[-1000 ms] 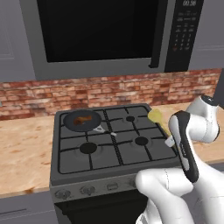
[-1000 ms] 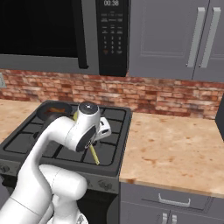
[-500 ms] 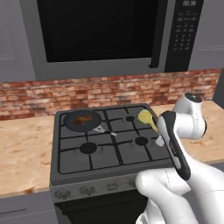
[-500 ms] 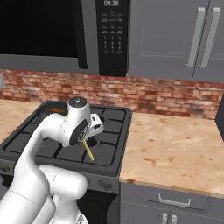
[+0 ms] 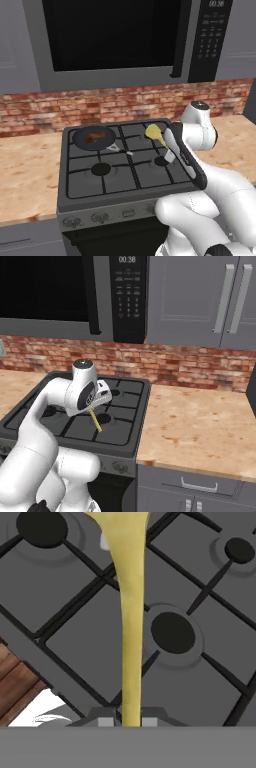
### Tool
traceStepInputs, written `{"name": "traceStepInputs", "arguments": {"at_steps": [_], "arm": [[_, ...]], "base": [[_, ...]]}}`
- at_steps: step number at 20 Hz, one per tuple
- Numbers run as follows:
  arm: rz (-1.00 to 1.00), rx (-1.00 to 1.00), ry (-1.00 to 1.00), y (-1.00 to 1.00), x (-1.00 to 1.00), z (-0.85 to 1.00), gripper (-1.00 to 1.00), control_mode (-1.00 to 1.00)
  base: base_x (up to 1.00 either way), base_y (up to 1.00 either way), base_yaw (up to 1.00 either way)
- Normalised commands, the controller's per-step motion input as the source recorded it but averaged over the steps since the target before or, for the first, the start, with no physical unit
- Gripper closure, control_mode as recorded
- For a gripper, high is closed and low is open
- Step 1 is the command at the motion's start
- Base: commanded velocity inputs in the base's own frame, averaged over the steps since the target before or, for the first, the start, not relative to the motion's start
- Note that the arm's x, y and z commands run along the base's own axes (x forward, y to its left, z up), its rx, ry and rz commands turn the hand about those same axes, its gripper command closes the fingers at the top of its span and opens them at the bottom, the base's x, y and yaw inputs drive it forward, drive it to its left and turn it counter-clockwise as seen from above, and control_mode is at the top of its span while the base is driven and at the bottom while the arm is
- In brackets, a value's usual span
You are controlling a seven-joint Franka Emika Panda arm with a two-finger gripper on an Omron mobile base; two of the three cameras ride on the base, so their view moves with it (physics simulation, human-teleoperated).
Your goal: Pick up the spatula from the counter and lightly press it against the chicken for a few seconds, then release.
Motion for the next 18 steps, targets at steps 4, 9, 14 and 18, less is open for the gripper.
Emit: {"name": "traceStepInputs", "arguments": {"at_steps": [4,9,14,18], "arm": [[0.05,0.0,0.06,0.25,0.43,0.0,1.0,-1.0],[0.06,0.0,0.06,0.27,0.46,0.0,1.0,-1.0],[0.06,0.0,0.05,0.26,0.41,0.0,1.0,-1.0],[0.06,0.0,0.02,0.2,0.26,0.0,1.0,-1.0]], "base": [[0.0,0.0,0.0],[0.0,0.0,0.0],[0.0,0.0,0.0],[0.0,0.0,0.0]]}}
